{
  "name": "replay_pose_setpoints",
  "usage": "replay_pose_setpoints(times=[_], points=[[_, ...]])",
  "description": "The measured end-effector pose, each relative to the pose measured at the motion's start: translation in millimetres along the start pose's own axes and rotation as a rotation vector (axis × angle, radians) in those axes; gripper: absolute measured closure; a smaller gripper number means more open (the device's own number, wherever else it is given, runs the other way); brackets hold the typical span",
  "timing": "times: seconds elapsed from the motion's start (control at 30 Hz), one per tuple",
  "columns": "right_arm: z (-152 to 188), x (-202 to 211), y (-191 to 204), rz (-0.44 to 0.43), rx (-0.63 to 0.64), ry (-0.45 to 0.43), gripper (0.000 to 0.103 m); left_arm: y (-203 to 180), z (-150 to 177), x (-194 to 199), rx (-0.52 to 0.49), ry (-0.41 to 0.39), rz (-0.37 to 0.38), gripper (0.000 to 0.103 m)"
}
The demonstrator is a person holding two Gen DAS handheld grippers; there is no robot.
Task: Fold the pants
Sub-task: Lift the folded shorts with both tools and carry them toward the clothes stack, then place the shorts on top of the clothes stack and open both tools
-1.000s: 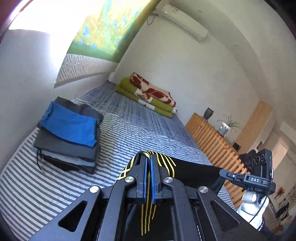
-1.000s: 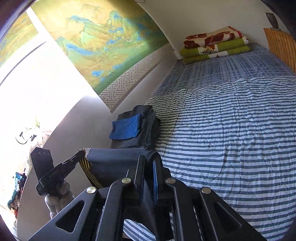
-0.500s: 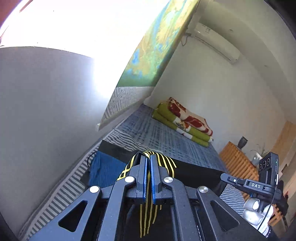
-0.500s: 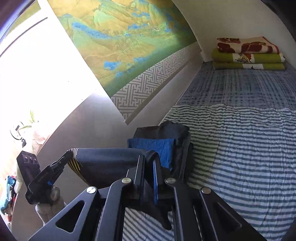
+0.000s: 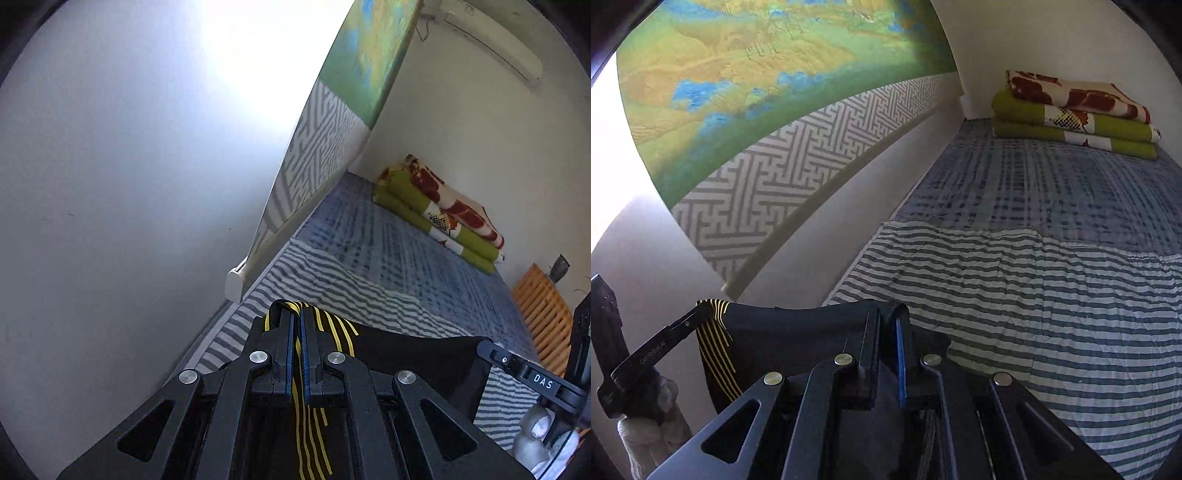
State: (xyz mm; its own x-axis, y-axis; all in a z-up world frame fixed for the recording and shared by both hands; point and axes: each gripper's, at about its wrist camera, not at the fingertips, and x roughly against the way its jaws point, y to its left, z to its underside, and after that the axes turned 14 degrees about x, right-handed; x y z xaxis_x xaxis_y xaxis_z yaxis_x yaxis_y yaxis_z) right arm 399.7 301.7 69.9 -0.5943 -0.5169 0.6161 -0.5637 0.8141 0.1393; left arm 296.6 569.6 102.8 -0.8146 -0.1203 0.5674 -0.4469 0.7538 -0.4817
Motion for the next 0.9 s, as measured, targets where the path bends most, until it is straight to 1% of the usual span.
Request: replay_pose_setpoints(times=[0.17, 0.23, 0.27, 0.3, 0.37, 0.4, 0.43, 0.47, 0.5, 0.57, 0.63, 0.67, 0.7, 0.77, 0.83, 0.9], points=[[3, -40, -6, 0.013, 0.008, 0.040, 0.095, 5, 5, -40, -0.068, 0.008, -0.081, 0.100], [4, -53, -7, 0.009, 0.003, 0.081, 0.092, 8, 8, -50, -0.070, 0.028, -0.113, 0.097], [5, -57, -9, 0.004, -0.005, 0.104, 0.090, 11, 8, -51, -0.058, 0.029, -0.121, 0.096], [7, -58, -11, 0.000, -0.011, 0.116, 0.089, 13, 8, -48, -0.040, 0.027, -0.118, 0.095], [9, -49, -13, 0.022, -0.002, 0.109, 0.083, 16, 8, -36, -0.032, 0.007, -0.118, 0.087], [10, -41, -14, 0.038, 0.004, 0.101, 0.082, 15, 8, -29, -0.042, 0.005, -0.125, 0.077], [12, -34, -15, 0.043, 0.004, 0.090, 0.079, 15, 8, -22, -0.054, -0.014, -0.139, 0.062], [13, -25, -14, 0.040, 0.011, 0.077, 0.078, 13, 8, -13, -0.065, -0.029, -0.147, 0.058], [16, -14, -12, 0.041, 0.024, 0.065, 0.078, 10, 9, -4, -0.071, -0.031, -0.144, 0.056], [25, 9, -3, 0.018, 0.072, 0.030, 0.077, 6, 15, 15, -0.075, -0.020, -0.114, 0.056], [39, 25, 13, -0.012, 0.142, 0.022, 0.077, 2, 34, 38, -0.116, -0.014, -0.091, 0.056], [48, 31, 22, -0.043, 0.168, 0.025, 0.077, -2, 46, 47, -0.138, -0.003, -0.079, 0.056], [59, 35, 34, -0.074, 0.196, 0.038, 0.077, -4, 61, 54, -0.155, 0.013, -0.076, 0.056], [81, 35, 55, -0.087, 0.259, 0.083, 0.077, -4, 92, 61, -0.183, 0.057, -0.082, 0.056], [105, 33, 73, -0.055, 0.309, 0.129, 0.077, 3, 125, 63, -0.194, 0.097, -0.135, 0.056], [130, 33, 84, -0.034, 0.341, 0.171, 0.077, 15, 155, 65, -0.168, 0.141, -0.210, 0.056]])
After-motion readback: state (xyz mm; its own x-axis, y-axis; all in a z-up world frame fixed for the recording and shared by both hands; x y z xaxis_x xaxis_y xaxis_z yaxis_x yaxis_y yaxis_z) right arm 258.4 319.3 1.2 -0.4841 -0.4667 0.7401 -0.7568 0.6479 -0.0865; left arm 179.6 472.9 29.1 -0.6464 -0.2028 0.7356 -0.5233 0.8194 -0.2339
